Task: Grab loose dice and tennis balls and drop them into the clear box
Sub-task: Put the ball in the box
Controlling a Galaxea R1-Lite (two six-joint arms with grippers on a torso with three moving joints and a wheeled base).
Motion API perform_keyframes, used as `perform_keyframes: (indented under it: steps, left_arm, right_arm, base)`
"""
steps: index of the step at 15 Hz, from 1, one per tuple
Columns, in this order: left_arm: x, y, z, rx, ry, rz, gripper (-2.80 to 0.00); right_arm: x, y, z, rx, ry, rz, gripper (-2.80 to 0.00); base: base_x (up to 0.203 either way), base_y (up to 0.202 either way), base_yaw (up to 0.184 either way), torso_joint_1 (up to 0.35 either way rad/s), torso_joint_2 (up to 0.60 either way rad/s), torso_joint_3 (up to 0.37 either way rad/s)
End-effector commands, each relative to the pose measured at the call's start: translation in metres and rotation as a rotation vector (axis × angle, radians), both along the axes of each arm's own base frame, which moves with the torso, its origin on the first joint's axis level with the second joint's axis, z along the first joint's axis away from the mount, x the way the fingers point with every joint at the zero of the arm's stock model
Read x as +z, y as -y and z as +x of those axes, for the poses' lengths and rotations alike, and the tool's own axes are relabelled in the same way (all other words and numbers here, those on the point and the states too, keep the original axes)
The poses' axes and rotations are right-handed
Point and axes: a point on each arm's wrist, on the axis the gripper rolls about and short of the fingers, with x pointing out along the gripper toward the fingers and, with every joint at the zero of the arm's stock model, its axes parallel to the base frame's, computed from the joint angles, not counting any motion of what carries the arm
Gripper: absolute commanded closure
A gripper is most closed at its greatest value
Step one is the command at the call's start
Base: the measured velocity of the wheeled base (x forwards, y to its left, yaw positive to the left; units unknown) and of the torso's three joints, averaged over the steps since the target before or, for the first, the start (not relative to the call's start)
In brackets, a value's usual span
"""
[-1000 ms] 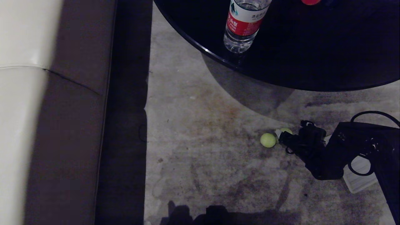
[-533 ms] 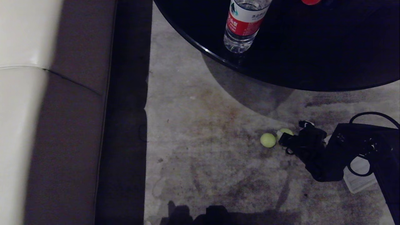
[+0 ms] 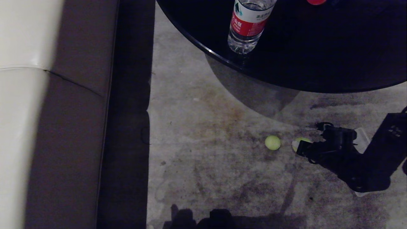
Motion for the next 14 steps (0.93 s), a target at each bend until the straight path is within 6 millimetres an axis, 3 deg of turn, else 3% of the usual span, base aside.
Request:
perform_keyframes:
  steps: [1,4,7,10,14]
  left_arm:
    - [0.0,0.0,0.0,0.0,-0.003,-0.001,0.0]
    - [0.0,0.0,0.0,0.0,-0.002,0.0,0.0]
    - [0.0,0.0,0.0,0.0,-0.002,-0.001,0.0]
    - [0.0,0.0,0.0,0.0,-0.003,-0.001,0.0]
    - [0.0,0.0,0.0,0.0,-0.002,-0.001,0.0]
  right_arm:
    - [0.081,-0.001,-0.06,0.02,0.109,-0.023,0.0]
    - [0.118,-0.002,-0.146,0.054,0.085,-0.081,0.0]
    - [0.125,0.0,-0.233,0.083,0.062,-0.111,0.0]
    - [0.105,0.003,-0.302,0.092,0.09,-0.128,0.0]
    - [0.063,0.005,-0.352,0.079,0.075,-0.149,0.0]
  base:
    - [0.0,0.0,0.0,0.0,0.0,0.0]
    - [0.0,0.0,0.0,0.0,0.0,0.0]
    - [0.0,0.0,0.0,0.0,0.0,0.0]
    - [0.0,0.0,0.0,0.0,0.0,0.0]
    - [0.0,0.0,0.0,0.0,0.0,0.0]
